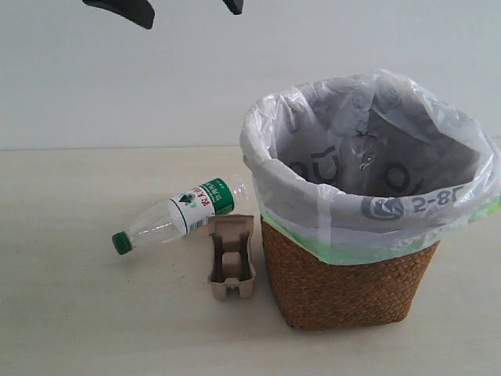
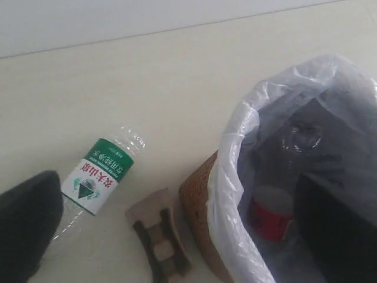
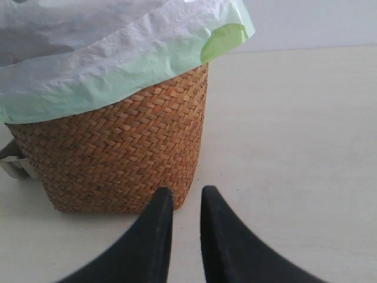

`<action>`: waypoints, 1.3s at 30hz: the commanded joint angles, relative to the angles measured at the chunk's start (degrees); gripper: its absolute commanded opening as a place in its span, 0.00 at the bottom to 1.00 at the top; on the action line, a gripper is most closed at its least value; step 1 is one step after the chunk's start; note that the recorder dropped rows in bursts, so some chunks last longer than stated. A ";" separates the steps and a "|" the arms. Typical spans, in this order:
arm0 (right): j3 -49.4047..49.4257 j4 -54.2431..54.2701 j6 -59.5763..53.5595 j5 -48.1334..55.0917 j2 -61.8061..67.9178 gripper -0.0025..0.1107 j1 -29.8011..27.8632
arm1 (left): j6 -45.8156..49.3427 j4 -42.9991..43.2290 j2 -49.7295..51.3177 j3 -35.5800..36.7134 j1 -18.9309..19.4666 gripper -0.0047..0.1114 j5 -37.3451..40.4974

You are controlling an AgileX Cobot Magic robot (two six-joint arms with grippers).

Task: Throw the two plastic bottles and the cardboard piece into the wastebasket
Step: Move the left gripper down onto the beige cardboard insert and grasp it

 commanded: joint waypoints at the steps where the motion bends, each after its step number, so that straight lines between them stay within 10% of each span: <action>1: -0.05 -0.11 0.07 -0.37 -0.31 0.14 0.08 | -0.80 2.98 -0.33 3.48 -0.19 0.96 0.21; 12: -0.05 -0.11 0.07 -0.37 -0.31 0.14 0.08 | 6.00 24.85 -0.33 26.07 -0.19 0.96 0.21; 39: -0.05 -0.11 0.07 -0.37 -0.31 0.14 0.08 | 1.75 -7.86 11.31 36.61 -0.19 0.96 -20.98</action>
